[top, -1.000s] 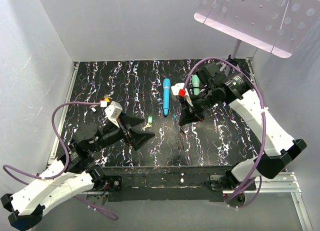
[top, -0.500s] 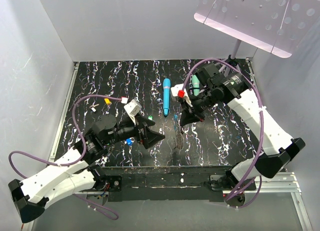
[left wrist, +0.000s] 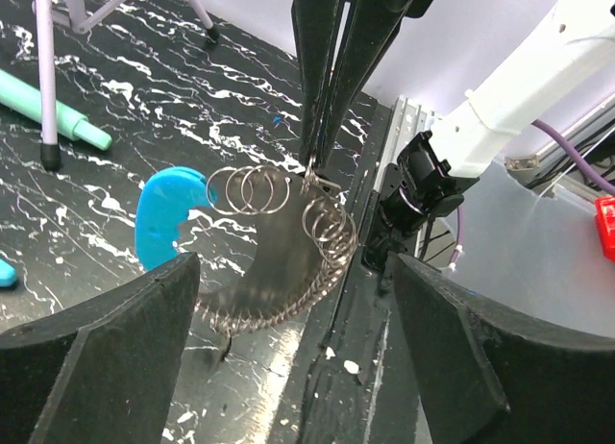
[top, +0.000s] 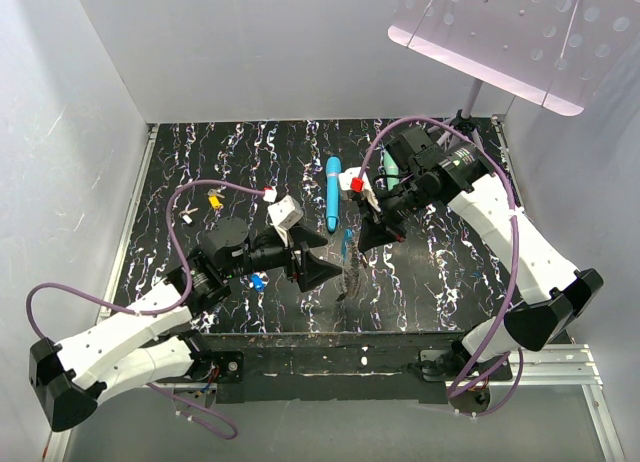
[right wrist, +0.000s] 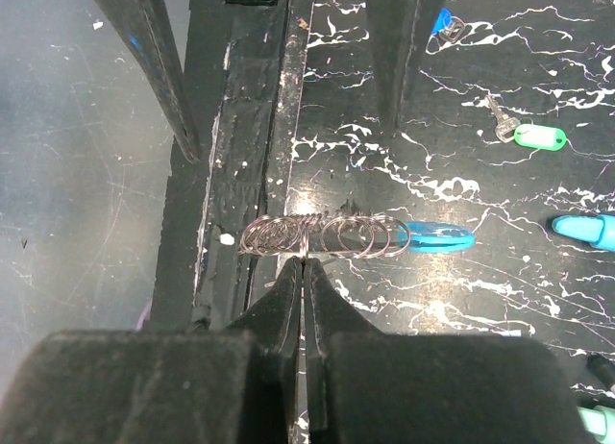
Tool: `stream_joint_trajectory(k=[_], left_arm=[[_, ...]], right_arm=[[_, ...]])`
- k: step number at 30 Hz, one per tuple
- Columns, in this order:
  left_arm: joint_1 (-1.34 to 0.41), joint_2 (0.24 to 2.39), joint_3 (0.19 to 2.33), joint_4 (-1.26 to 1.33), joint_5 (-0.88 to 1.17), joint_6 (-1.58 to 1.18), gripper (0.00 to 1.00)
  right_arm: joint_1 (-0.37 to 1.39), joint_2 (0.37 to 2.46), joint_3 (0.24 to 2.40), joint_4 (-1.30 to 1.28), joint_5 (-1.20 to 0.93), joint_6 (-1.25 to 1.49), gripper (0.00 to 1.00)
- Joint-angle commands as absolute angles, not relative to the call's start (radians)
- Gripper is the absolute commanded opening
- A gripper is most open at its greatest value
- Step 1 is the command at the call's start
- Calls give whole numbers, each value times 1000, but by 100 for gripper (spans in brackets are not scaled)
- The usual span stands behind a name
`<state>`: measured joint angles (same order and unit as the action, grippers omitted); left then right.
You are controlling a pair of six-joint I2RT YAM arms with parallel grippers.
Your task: Put the keys on the keyring
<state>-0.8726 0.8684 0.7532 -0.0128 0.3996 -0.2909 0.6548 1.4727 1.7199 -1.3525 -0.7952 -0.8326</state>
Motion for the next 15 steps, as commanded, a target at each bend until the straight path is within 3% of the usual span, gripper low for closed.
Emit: stream_joint_trajectory(k=[1, 5, 8, 15], left_arm=[[-871, 890, 782, 116, 437, -212, 77], [-871, 910, 790, 153, 423, -134, 70], [-871, 925, 782, 198, 478, -68, 59], [-871, 953, 752, 282, 587, -5, 46]], right_arm=[[652, 1462, 1727, -1428, -845, -815, 1], [652, 1460, 1729, -1430, -854, -813, 1], [652, 1457, 1724, -1427, -857, -813, 1], [652, 1456, 1732, -1428, -868, -815, 1]])
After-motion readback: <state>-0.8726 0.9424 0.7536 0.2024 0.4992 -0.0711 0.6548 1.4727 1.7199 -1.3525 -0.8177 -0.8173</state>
